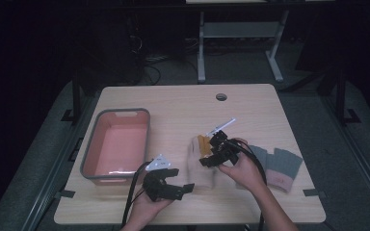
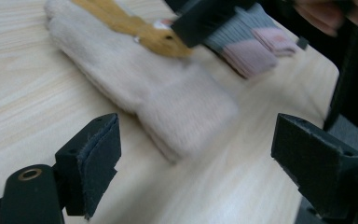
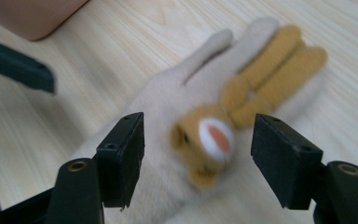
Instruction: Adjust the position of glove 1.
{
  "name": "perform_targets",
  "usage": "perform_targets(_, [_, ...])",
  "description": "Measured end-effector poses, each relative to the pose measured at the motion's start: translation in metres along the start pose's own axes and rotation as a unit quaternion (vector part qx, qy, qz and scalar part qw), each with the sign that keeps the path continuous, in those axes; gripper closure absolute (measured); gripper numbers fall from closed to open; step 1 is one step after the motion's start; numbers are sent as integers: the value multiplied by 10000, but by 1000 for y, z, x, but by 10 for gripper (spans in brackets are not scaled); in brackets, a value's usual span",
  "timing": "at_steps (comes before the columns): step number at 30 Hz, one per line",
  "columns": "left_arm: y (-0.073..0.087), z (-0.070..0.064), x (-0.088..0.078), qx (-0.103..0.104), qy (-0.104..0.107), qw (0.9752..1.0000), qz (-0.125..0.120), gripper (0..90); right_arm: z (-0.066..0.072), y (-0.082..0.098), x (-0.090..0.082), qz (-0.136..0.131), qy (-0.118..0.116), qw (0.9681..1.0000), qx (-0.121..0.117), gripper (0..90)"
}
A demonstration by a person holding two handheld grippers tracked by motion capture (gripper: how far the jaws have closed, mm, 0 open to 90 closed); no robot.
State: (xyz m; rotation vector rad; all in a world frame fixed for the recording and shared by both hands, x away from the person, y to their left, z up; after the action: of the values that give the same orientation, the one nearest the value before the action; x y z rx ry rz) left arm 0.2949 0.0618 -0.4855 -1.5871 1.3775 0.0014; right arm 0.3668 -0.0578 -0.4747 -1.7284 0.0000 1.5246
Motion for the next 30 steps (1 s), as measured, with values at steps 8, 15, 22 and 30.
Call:
perform_targets(8, [-15, 12, 19, -600, -78, 9981, 97, 171, -2, 24, -5, -343, -251, 9963, 749, 346])
perform_targets(15, [-16, 23, 31, -1210, -147, 9921, 285, 219, -2, 39, 3, -560, -390, 9908, 1166, 359])
perform_targets(22, [-14, 28, 38, -1406, -126, 9891, 410, 282, 0, 46, 10, -630, -556, 9853, 1488, 383])
perform_targets(30, [-11, 28, 46, -1440, -119, 9881, 519, 385, -2, 50, 18, -737, -681, 9789, 1779, 426])
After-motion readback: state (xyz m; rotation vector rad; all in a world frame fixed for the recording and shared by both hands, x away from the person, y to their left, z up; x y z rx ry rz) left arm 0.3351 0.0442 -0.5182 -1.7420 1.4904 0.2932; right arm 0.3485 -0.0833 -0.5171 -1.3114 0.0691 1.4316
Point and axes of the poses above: each handheld gripper's, and its own axes: x roughly forward along the jaws, y roughly out of its underside, z roughly to its left, the point moved 9 cm from there along x, roughly forward along the jaws, and after that the axes turned 13 degrees about -x, right-handed, at the moved point
